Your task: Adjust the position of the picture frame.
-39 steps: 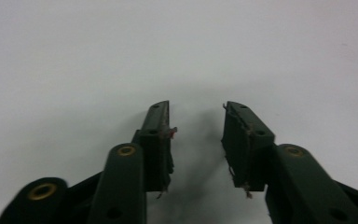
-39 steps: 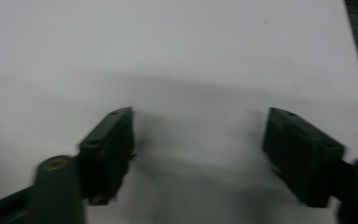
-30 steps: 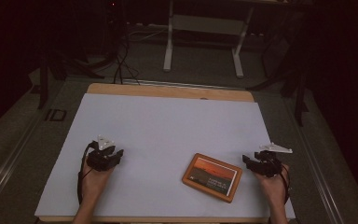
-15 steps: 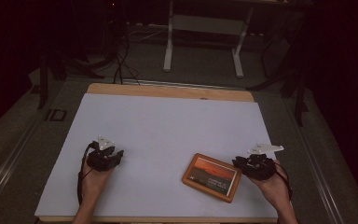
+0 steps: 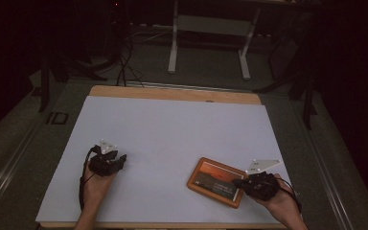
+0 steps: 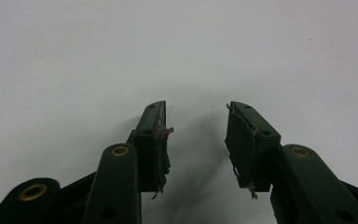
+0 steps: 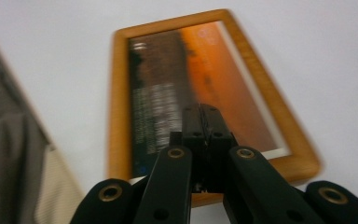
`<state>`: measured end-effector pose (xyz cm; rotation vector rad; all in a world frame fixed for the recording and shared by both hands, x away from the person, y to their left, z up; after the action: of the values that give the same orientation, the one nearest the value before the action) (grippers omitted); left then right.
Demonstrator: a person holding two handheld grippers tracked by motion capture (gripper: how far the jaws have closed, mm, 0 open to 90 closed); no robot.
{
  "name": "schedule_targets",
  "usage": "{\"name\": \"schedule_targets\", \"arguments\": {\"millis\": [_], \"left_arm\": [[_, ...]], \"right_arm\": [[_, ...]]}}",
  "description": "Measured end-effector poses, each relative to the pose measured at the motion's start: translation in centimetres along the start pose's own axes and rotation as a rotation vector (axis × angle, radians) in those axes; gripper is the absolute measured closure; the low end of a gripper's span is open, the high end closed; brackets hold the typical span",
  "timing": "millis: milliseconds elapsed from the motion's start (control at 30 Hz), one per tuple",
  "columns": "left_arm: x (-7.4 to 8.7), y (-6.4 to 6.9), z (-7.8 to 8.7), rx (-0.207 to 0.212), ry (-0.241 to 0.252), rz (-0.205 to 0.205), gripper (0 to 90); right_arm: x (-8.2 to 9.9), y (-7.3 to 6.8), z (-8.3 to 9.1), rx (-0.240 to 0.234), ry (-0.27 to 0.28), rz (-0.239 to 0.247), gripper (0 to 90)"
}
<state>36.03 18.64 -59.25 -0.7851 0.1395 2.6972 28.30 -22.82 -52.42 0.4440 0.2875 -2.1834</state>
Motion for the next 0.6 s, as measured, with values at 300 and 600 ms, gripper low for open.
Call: {"name": "schedule_targets", "arguments": {"millis": [300,600], "left_arm": [[-0.1,0.7,-0.2,0.014,-0.006,-0.039,59.9],[0.0,0.8,-0.3,0.013,-0.015,-0.047,59.7]], "right_arm": [[1.1,-3.5,0.1,-0.015,-0.001,0.056,90.0],[2.6,-5.8,-1.1,0.005,-0.062,0.100,90.0]]}}
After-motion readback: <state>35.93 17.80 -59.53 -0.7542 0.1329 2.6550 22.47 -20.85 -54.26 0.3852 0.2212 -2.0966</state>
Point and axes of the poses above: each handheld gripper's, and its own axes: z roughly backward along the jaws, x roughly out of its underside, y roughly to its right, the point moved 8 cm from there along -z, roughly forward along the jaws, and after that the axes turned 15 degrees about -y, right-handed, at the moved point
